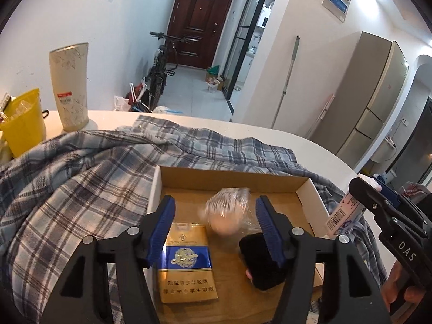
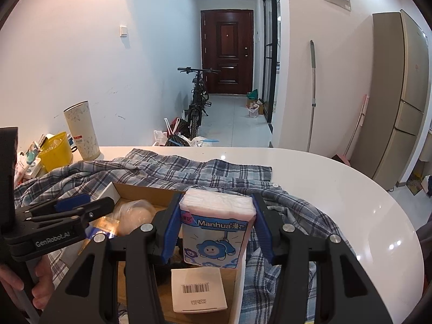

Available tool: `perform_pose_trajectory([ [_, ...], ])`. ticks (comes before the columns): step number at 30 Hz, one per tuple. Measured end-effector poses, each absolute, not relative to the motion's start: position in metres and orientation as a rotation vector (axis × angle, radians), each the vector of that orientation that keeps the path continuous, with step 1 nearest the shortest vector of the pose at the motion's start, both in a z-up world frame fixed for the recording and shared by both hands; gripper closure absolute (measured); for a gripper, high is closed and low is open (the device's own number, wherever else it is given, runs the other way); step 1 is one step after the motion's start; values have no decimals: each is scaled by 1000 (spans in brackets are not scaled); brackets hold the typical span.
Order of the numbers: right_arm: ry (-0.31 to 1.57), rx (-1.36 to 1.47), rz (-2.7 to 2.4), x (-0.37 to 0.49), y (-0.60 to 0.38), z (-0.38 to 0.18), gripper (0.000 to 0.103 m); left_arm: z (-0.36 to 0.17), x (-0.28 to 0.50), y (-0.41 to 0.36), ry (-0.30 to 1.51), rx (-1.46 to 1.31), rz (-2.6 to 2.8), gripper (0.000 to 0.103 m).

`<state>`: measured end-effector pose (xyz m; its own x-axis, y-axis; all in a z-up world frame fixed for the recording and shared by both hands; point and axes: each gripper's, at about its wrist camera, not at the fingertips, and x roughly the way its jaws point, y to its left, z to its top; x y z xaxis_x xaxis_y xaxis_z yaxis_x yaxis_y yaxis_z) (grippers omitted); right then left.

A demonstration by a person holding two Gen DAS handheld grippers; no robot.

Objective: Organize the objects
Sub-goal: 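Drop the bun into the cardboard box and open the left gripper, then lower the tissue pack into the cardboard box and open the right gripper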

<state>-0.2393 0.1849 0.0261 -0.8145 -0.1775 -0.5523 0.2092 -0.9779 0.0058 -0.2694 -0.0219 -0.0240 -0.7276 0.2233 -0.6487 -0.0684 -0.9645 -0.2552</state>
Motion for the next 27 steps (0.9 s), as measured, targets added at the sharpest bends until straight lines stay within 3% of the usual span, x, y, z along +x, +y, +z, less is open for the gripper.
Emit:
perform_pose_trajectory([
  [4, 55, 850, -2807, -241, 189, 28, 54, -12, -262, -24, -299, -1049, 2809, 19],
  [8, 27, 852, -2786, -243, 188, 30, 54, 4, -245, -33, -325, -945, 2861, 17],
  [11, 25, 861, -2771, -246, 185, 31, 54, 7, -231, -43, -383, -811, 2901, 0],
  [21, 154, 1055, -2706, -273, 160, 8, 54, 3, -212, -22, -57, -603, 3019, 0],
  [27, 194, 1147, -2685, -284, 160, -12, 54, 3, -207, -9, 7, -593, 2982, 0],
])
